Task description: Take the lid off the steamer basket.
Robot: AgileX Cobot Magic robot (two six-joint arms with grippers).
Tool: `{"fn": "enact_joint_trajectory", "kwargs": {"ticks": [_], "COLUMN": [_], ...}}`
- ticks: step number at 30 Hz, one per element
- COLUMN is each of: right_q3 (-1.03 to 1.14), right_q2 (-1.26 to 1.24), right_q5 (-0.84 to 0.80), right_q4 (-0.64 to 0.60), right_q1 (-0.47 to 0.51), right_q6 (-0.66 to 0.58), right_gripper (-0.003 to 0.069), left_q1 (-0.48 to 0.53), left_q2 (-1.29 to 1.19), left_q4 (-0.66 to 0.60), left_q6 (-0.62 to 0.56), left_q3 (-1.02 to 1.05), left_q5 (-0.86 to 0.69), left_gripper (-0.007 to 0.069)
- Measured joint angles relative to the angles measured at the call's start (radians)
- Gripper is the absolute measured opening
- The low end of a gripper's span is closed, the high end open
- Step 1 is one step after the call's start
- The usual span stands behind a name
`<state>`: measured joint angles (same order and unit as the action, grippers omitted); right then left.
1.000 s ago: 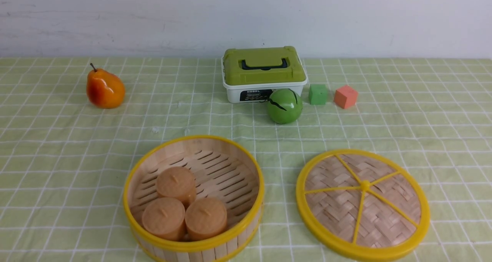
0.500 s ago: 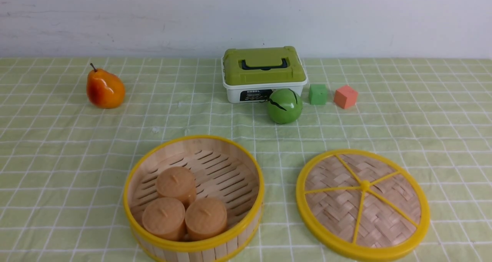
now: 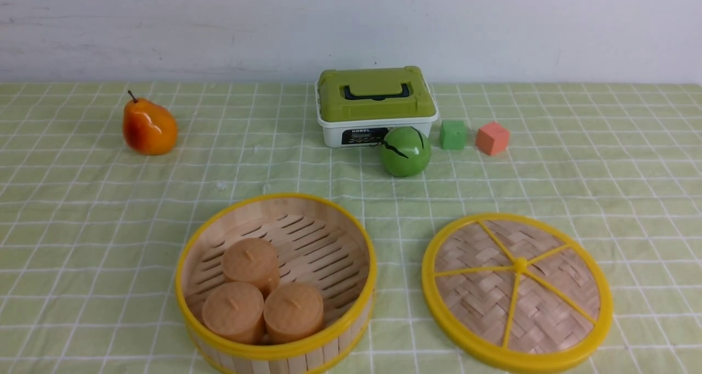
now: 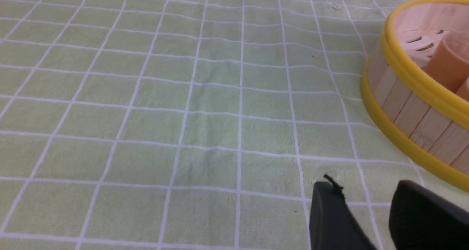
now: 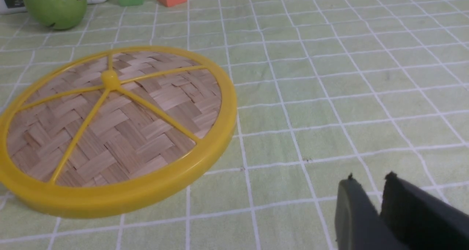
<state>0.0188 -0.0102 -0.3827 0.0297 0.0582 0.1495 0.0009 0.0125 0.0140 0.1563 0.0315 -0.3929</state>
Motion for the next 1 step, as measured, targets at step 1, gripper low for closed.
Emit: {"fn": "enact_joint_trajectory", "kwargs": {"ticks": [1], "right_q3": [0.0], "right_q2": [0.0], "right_q5": [0.0], "right_q4": [0.0], "right_q1": [0.0], "right_q6": [0.0], "right_gripper": [0.0105], "left_q1": [0.0], "left_q2": [0.0], "left_q4": [0.0], "left_q6": [0.0], "left_q3": [0.0], "left_q5": [0.0], "left_gripper": [0.0239]}}
